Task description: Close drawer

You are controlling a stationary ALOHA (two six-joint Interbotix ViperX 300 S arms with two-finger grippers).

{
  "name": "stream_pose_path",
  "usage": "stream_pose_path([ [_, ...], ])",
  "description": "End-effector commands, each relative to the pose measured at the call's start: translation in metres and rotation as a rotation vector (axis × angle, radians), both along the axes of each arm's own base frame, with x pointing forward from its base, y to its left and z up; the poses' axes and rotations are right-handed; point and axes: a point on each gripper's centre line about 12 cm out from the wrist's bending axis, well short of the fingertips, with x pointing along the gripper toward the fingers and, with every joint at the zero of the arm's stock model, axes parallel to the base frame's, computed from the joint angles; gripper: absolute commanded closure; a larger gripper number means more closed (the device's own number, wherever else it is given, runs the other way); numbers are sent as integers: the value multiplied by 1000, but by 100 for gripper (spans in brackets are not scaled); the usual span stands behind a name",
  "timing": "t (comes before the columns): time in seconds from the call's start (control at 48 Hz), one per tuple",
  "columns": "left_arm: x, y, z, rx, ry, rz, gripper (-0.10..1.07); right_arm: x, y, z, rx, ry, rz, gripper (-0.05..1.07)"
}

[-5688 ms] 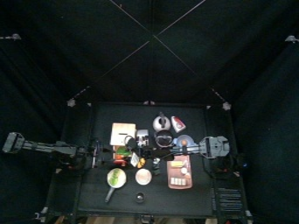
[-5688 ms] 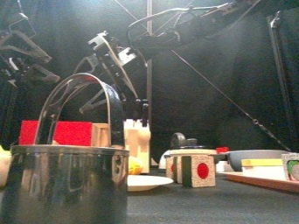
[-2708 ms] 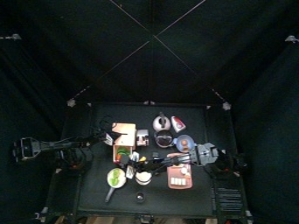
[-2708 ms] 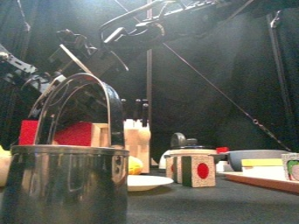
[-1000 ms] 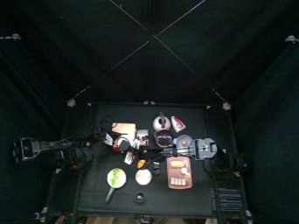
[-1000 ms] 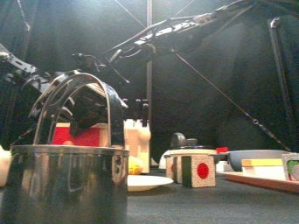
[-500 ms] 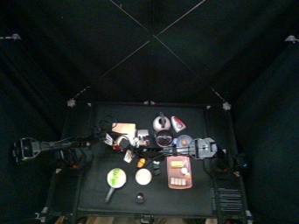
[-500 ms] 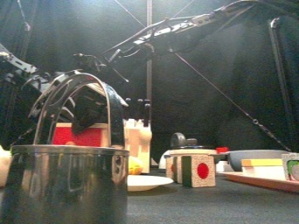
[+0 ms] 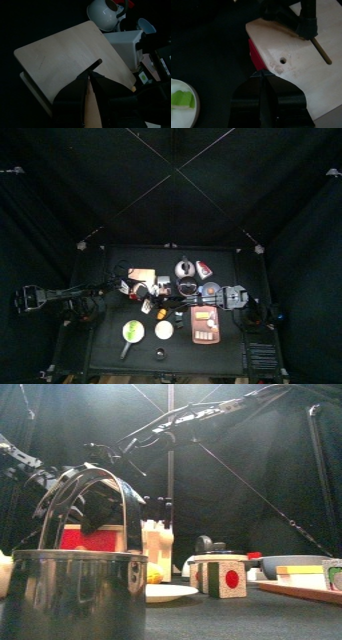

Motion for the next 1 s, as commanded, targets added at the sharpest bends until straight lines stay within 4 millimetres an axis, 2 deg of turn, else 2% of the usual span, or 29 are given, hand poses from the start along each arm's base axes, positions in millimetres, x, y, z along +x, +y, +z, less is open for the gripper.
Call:
stream_pose_path([
  [0.0,0,-1,-2,-9,13,-9,39,6,7,37,-1,-85,17,56],
  [0.312,-1,-3,6,13,-17,-17,39,9,43,68,-5,-139,70,56],
  [0.417,-3,-3,12,26,-39,-17,39,8,49,74,-2,-149,79,56],
  [0.625,-8,-6,20,50,-76,-21,39,6,63,76,-6,-147,103,56],
  [0.771,-8,-8,22,59,-87,-30,39,2,66,75,3,-140,103,56],
  [0.896,-4,-11,26,71,-99,-54,39,-7,74,77,3,-131,120,56],
  [0.979,1,-16,30,91,-107,-89,39,-18,77,70,4,-101,127,56],
])
